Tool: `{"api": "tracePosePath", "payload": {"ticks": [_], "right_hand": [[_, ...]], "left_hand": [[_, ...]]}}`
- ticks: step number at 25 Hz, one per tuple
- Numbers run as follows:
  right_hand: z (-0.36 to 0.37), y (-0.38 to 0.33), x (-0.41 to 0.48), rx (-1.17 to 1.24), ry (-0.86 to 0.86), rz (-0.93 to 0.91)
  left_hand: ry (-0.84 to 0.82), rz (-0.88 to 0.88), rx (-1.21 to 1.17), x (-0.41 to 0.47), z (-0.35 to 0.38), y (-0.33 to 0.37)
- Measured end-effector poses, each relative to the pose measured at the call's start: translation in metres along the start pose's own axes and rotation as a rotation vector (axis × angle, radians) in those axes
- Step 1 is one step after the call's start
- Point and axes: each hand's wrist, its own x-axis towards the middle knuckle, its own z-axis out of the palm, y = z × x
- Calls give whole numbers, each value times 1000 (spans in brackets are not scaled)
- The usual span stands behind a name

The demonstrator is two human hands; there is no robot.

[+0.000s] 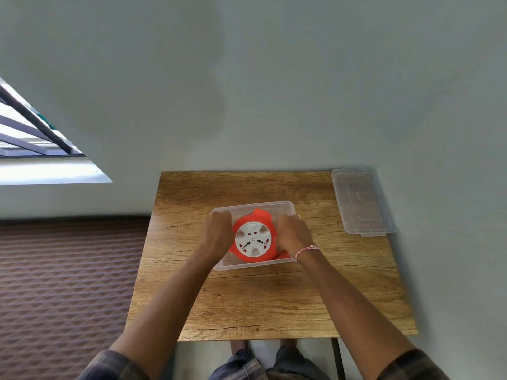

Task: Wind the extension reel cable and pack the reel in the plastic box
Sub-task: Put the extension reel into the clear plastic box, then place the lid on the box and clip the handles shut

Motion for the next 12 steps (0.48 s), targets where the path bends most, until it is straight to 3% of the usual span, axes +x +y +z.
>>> {"api": "tracePosePath", "payload": {"ticks": [2, 6, 9, 12], "right_hand": [[-16, 6, -2, 98, 108, 26], [-40, 50, -8, 695, 294, 255], [-28, 116, -13, 1239, 539, 661], [11, 191, -19, 1516, 650, 1056]], "left_hand": [[165, -40, -108, 1, 1, -7], [264, -43, -420, 7, -13, -6], [253, -56, -744, 12, -22, 18], [150, 52, -873, 26, -20, 59]]}}
